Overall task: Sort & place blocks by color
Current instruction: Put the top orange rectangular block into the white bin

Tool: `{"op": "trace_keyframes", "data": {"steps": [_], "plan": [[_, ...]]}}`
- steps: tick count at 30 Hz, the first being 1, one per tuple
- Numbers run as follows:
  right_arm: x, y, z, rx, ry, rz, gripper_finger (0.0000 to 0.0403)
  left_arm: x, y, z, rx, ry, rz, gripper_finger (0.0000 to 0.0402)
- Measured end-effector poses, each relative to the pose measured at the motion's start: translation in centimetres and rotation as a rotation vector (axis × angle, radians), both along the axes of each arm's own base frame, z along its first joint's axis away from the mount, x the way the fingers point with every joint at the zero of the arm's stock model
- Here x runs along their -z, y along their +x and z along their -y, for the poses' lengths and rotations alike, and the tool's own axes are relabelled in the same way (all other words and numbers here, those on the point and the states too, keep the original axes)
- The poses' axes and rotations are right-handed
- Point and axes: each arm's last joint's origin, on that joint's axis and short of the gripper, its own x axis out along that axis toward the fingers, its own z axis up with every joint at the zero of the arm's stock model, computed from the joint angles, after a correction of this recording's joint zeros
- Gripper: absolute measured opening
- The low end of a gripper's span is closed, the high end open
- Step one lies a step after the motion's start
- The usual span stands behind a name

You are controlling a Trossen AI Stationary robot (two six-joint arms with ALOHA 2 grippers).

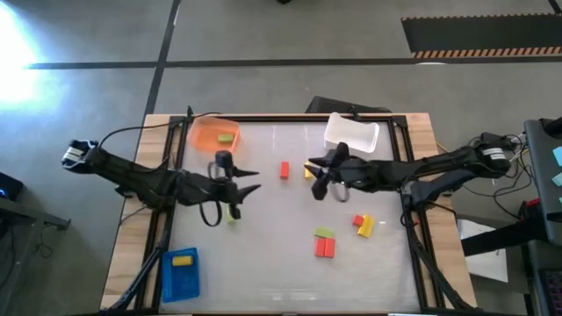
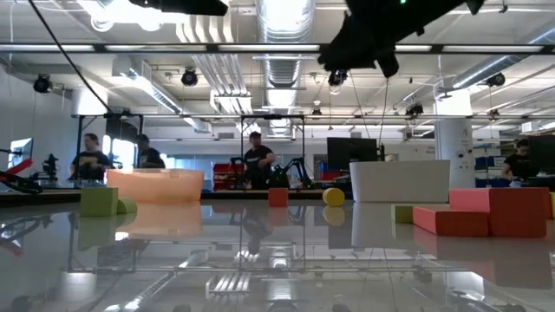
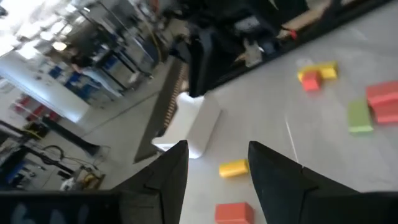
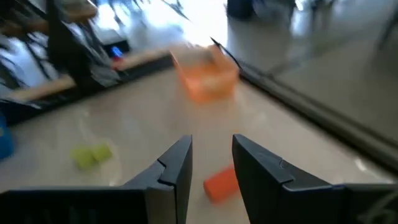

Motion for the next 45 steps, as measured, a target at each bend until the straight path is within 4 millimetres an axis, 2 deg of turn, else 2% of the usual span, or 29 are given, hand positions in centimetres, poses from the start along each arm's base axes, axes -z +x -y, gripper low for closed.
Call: {"op": "trace_keyframes", "data": {"steps": [7, 14, 18, 24, 33, 38, 45], "plan": [[-0.5, 3.2, 0.6, 0.209, 0.143, -0.215, 0.0085, 1.3, -2.9, -1.4, -0.027, -0.034, 0.150, 0.0152], [0.6, 6.1, 1.5, 0.406, 0.269, -0.363, 0.0089, 1.7, -5.0, -1.9, -0.021, -0.007, 0.184, 0.0152], [1.4, 8.6, 1.5, 0.415, 0.269, -0.385, 0.0114, 1.1, -5.8, -2.2, -0.021, -0.006, 0.214, 0.0152], [2.4, 11.5, 2.1, 0.459, 0.290, -0.402, 0.0176, 1.1, -6.7, -2.3, -0.015, 0.012, 0.192, 0.0152], [5.5, 13.7, 3.7, 0.543, 0.343, -0.421, 0.0259, 0.5, -7.6, -2.6, -0.014, 0.028, 0.223, 0.0152], [7.6, 14.9, 4.7, 0.578, 0.347, -0.444, 0.0281, 0.2, -8.1, -2.7, -0.015, 0.021, 0.247, 0.0152], [10.3, 16.7, 5.8, 0.594, 0.345, -0.494, 0.0280, -0.1, -8.5, -2.8, -0.016, 0.016, 0.267, 0.0152]]}}
